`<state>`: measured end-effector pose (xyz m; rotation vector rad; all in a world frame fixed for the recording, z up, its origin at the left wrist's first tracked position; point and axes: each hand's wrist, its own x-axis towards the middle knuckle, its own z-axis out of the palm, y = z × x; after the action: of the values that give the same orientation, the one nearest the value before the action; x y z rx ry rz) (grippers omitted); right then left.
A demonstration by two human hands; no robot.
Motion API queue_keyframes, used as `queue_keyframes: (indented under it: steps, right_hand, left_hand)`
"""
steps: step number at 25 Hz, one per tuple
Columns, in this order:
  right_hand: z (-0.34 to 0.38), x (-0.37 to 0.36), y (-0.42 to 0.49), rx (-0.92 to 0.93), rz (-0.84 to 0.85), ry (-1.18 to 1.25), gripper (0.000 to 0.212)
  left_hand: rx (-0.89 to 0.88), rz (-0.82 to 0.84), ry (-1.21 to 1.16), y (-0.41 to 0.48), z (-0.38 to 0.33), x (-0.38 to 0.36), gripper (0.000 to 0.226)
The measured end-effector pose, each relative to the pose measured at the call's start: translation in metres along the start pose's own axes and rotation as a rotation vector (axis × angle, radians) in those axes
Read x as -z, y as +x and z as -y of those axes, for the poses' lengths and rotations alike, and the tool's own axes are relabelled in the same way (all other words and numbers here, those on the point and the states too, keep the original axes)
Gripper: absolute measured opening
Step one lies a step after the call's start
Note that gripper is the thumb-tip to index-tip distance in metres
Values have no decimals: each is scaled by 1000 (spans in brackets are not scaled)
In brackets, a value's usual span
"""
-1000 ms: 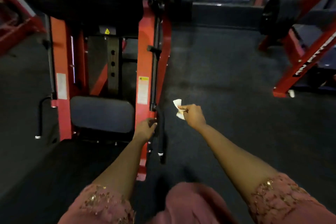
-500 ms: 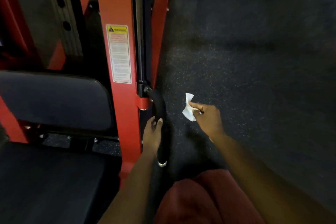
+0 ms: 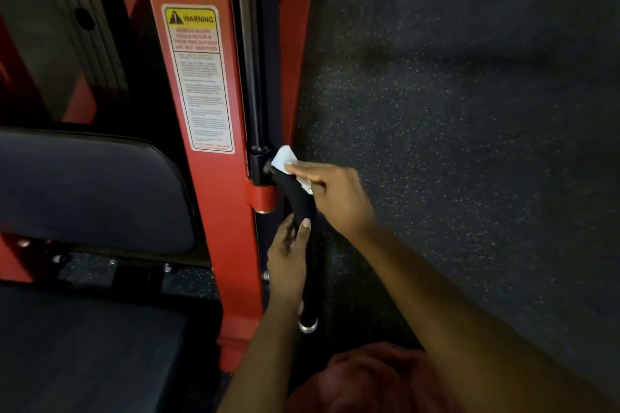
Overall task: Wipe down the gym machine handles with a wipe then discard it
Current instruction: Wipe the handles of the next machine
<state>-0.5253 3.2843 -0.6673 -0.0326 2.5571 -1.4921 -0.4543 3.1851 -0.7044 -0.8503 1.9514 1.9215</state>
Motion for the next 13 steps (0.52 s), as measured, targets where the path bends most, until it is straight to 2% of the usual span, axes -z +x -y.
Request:
queue_keyframes:
  steps: [4,7,9,13]
  right_hand:
    - [-25,-18,-31,113,-169,-87,37]
    - [-35,-40,-67,-46,-200,38,41]
    - [-38,-54,-91,-134,-245,139,45]
    - [-39,-46,-75,-251,-342,192,33]
  left_hand:
    - [5,70,56,5,11,10,50]
    - [37,92,31,4,13,11,44]
    - [36,86,12,4,16,10,49]
    - [-18,56,54,5,20,11,60]
